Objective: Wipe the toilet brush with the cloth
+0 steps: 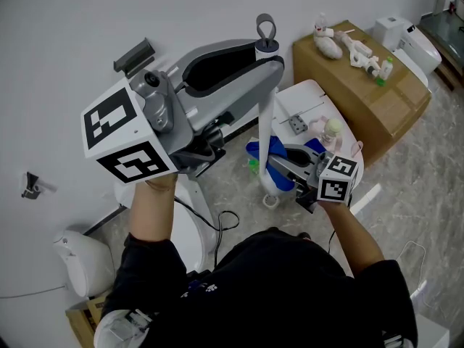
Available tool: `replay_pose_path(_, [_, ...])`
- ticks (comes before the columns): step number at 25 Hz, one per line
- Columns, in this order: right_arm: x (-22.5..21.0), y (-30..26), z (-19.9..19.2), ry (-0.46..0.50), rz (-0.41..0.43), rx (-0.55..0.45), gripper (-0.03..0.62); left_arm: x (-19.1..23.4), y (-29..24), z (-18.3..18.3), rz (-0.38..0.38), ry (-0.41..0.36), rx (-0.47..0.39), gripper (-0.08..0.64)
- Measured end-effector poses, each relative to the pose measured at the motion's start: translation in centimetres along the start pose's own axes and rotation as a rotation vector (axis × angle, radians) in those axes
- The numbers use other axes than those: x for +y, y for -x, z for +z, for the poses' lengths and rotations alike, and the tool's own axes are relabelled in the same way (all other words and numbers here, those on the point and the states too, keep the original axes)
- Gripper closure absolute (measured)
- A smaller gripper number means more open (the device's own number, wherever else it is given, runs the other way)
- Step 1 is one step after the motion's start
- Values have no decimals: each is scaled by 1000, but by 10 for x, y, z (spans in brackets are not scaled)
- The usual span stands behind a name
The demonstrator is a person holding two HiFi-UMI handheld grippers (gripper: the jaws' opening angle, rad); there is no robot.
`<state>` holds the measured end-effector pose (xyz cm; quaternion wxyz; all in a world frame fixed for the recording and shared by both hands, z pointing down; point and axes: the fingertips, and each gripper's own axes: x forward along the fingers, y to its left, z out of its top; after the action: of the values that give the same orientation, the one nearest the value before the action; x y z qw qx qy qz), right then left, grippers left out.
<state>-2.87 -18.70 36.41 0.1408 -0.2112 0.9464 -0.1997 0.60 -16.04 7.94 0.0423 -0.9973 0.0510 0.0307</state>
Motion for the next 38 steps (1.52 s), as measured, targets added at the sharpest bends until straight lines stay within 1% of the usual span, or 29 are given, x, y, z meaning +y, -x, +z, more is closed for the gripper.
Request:
replay_pose_path(4, [-1,0,-3,2,-4,9,528,-1,0,-2,-3,0,1,463])
replay_pose_path(8, [-2,2,-6,11,-27,18,528,-2,2,-5,-2,6,7,463])
replay_pose_path(16, [-17,12,-3,16,-105,14,528,5,4,-14,21,22,7,464])
replay_pose_path(24, [-31,28,16,29,-200,-41,528,4,5,-18,25,17,9,465])
replay_pose_path(29, [-31,34,36,54,-224,-83,528,8,6,-21,36,28,9,465])
replay_pose_path(38, [-21,39,65,87,-229,-150,528,12,6,-25,45,36,11,465])
